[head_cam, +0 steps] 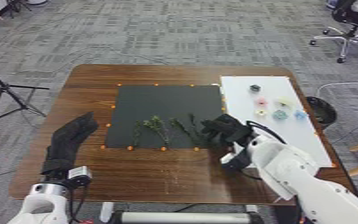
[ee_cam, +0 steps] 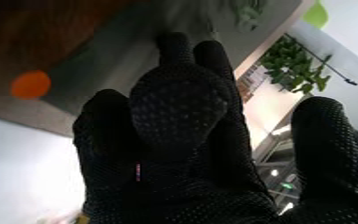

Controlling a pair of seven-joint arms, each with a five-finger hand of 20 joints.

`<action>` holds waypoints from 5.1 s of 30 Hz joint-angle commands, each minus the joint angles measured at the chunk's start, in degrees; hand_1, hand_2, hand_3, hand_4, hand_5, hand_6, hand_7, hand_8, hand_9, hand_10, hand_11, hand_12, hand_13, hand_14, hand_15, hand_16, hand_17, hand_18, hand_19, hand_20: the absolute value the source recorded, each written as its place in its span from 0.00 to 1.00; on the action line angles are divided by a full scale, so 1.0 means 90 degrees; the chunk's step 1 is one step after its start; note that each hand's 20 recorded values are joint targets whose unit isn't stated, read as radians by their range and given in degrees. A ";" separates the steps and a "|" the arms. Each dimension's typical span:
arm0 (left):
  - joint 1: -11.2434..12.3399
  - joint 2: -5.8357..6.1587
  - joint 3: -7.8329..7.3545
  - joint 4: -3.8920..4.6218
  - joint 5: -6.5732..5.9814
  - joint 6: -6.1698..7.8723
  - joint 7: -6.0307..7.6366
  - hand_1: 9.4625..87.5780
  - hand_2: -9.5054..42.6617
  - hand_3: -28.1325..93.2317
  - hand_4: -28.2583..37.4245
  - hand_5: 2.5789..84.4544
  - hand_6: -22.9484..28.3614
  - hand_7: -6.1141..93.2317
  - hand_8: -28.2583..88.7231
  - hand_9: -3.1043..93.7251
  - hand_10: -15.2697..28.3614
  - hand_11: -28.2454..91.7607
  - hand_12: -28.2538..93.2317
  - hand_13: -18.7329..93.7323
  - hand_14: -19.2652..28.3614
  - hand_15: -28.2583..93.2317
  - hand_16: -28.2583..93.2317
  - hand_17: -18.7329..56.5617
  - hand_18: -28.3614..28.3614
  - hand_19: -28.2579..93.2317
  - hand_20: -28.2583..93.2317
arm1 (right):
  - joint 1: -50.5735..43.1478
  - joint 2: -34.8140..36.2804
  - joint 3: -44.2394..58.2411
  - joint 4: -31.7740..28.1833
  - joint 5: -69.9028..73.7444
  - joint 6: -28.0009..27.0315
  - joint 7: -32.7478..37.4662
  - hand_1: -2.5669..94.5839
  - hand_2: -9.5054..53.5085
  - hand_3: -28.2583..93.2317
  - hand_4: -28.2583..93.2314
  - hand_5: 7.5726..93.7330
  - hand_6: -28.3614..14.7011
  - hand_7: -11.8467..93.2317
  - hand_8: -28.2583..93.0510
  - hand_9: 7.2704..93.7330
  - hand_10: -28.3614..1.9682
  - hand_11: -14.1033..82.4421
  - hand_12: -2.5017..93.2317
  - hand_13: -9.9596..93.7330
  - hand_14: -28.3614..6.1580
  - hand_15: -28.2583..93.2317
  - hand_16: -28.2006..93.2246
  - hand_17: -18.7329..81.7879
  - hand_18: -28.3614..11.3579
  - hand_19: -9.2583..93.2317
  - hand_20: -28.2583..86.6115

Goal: Arrange flowers

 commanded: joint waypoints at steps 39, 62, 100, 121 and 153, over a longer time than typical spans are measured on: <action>0.0093 -0.0074 -0.0042 -0.0058 0.0016 -0.0027 0.0026 0.12 0.26 0.82 0.00 0.50 0.51 0.16 0.19 0.46 0.65 0.37 0.33 0.48 0.77 0.36 0.27 0.27 0.75 0.33 0.37 | 0.0570 0.1142 0.0356 0.1346 -0.4236 0.0784 -0.0776 0.44 0.00 0.75 0.14 0.62 0.61 0.29 0.19 0.70 0.49 0.28 0.22 0.92 0.67 0.71 0.49 0.73 0.31 1.00 0.69; 0.0080 -0.0083 -0.0040 -0.0035 0.0022 -0.0090 -0.0005 0.12 0.26 0.82 0.00 0.50 0.51 0.16 0.19 0.46 0.65 0.37 0.33 0.48 0.77 0.36 0.27 0.27 0.75 0.33 0.37 | 0.0497 0.0789 -0.0034 0.1996 -0.4725 0.0418 -0.0814 0.54 0.00 0.74 0.09 0.70 0.64 0.28 0.24 0.78 0.53 0.30 0.21 0.95 0.73 0.73 0.49 0.78 0.34 1.00 0.74; -0.0032 0.0139 -0.0332 0.0677 -0.0134 0.0687 0.0126 0.08 0.41 0.80 0.00 0.52 0.52 0.17 0.19 0.49 0.66 0.38 0.33 0.48 0.77 0.37 0.27 0.28 0.75 0.34 0.37 | 0.4887 -0.1237 -0.3784 0.1249 -0.1961 0.0090 -0.1823 0.72 0.00 0.66 0.13 0.85 0.64 0.27 0.36 0.98 0.65 0.20 0.38 1.00 0.79 0.72 0.51 0.83 0.39 1.00 0.77; -0.0311 0.0168 -0.0117 0.0862 -0.0073 0.0604 0.0184 0.08 0.45 0.78 0.00 0.54 0.57 0.15 0.19 0.49 0.69 0.41 0.33 0.48 0.80 0.41 0.26 0.28 0.75 0.35 0.37 | 0.3865 -0.3846 -0.3087 0.3108 -0.3584 -0.0681 -0.1909 0.91 0.00 0.42 0.29 0.85 0.54 0.22 0.40 0.93 0.48 0.21 0.36 0.95 0.70 0.79 0.49 0.80 0.37 1.00 0.82; -0.0455 0.0154 -0.0005 0.0827 -0.0029 0.0429 0.0141 0.08 0.42 0.79 0.00 0.58 0.65 0.14 0.21 0.47 0.81 0.45 0.31 0.45 0.87 0.51 0.20 0.26 0.76 0.38 0.36 | 0.3201 -0.3725 -0.2905 0.3223 -0.4686 -0.1356 -0.2010 0.94 0.11 0.31 0.32 0.71 0.56 0.26 0.34 0.80 0.59 0.18 0.29 0.90 0.78 0.82 0.49 0.77 0.43 1.00 0.84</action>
